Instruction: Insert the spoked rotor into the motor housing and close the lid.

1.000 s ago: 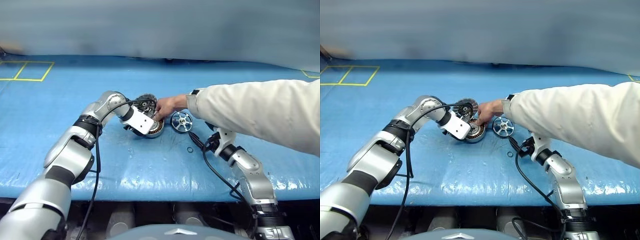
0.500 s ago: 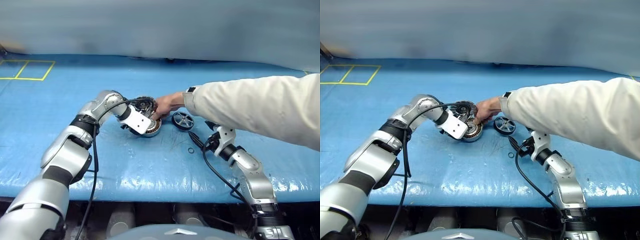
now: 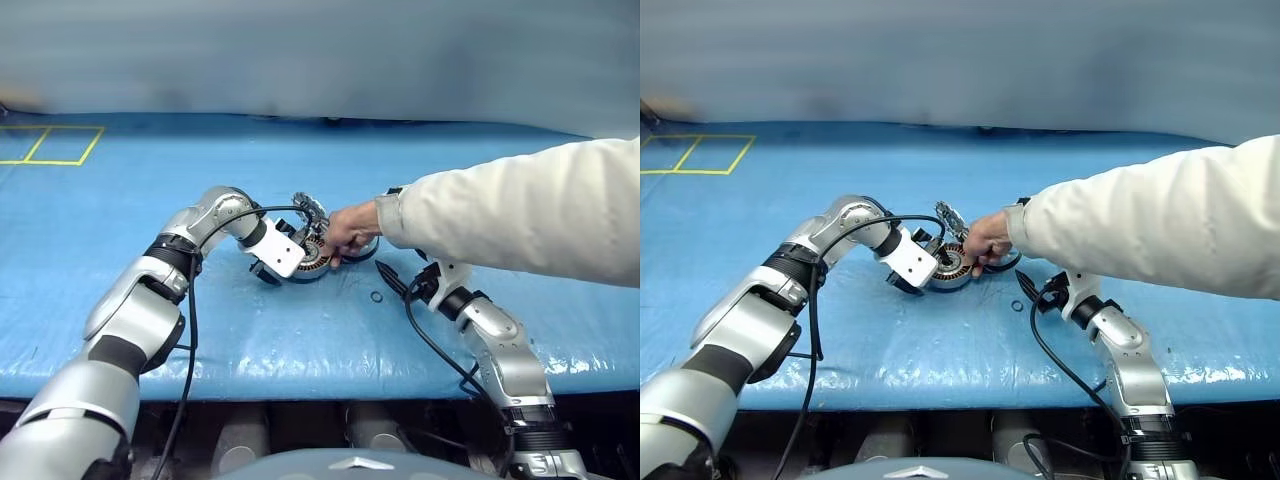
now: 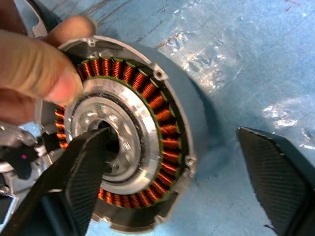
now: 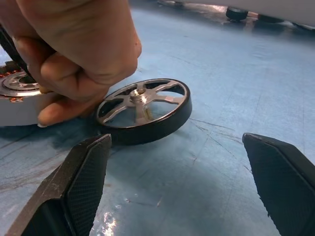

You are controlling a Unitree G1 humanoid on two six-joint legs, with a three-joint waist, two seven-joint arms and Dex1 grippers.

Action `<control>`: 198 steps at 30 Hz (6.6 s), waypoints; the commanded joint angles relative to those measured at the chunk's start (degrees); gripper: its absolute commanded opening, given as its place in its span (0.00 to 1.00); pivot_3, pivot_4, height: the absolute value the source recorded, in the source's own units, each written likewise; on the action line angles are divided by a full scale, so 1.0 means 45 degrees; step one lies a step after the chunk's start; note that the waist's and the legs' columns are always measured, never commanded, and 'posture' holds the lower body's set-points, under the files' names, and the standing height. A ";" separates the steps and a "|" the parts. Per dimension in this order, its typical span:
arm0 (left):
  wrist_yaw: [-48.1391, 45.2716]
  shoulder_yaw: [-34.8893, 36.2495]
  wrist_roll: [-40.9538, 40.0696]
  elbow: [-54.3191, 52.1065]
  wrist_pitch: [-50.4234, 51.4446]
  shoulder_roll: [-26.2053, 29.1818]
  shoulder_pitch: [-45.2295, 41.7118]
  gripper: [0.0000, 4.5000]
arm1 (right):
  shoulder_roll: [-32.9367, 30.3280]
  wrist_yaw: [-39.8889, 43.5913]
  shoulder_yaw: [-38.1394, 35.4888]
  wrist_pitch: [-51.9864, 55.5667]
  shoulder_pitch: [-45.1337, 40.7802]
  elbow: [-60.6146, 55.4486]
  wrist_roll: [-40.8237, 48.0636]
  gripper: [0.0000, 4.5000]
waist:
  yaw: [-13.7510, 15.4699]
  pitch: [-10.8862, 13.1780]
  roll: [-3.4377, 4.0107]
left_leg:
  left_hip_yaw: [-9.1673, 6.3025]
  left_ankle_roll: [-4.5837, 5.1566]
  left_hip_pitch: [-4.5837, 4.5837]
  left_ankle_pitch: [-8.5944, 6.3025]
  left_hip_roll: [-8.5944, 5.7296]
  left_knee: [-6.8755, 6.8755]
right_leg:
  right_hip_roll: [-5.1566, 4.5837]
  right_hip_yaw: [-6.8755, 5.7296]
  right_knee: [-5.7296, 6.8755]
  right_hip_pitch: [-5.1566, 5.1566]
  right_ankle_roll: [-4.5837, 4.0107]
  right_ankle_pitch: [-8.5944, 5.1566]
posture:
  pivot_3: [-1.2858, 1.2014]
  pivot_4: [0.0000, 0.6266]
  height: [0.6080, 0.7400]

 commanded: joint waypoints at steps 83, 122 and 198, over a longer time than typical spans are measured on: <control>0.2893 0.1026 0.0558 0.4699 0.2380 -0.1006 -0.2774 0.94 | 0.0207 -0.0472 0.0024 -0.0620 0.0495 -0.0474 0.0005 1.00 | 0.0231 0.0011 -0.0011 | -0.0042 0.0000 -0.0213 -0.0002 -0.0048 -0.0027 | -0.0032 -0.0028 -0.0030 -0.0186 0.0070 0.0028 | 0.52 0.24 1.00; 0.3030 0.0802 0.1208 0.4827 0.2618 -0.0905 -0.2105 0.03 | 0.0247 -0.0628 -0.0052 -0.0793 0.0796 -0.0426 0.0039 1.00 | 0.0190 0.0000 -0.0010 | -0.0041 -0.0001 -0.0129 0.0001 -0.0054 -0.0005 | -0.0031 -0.0017 0.0006 -0.0104 0.0088 0.0037 | 0.52 0.24 1.00; -0.2040 0.4765 -0.9305 -1.4417 1.0270 0.4668 0.5922 0.37 | 0.0193 0.1060 0.0659 -0.0273 0.0480 -0.1315 0.1133 1.00 | 0.0155 0.0013 -0.0002 | -0.0046 0.0004 -0.0196 -0.0003 -0.0037 0.0056 | -0.0039 -0.0031 0.0076 -0.0181 0.0058 0.0021 | 0.52 0.24 1.00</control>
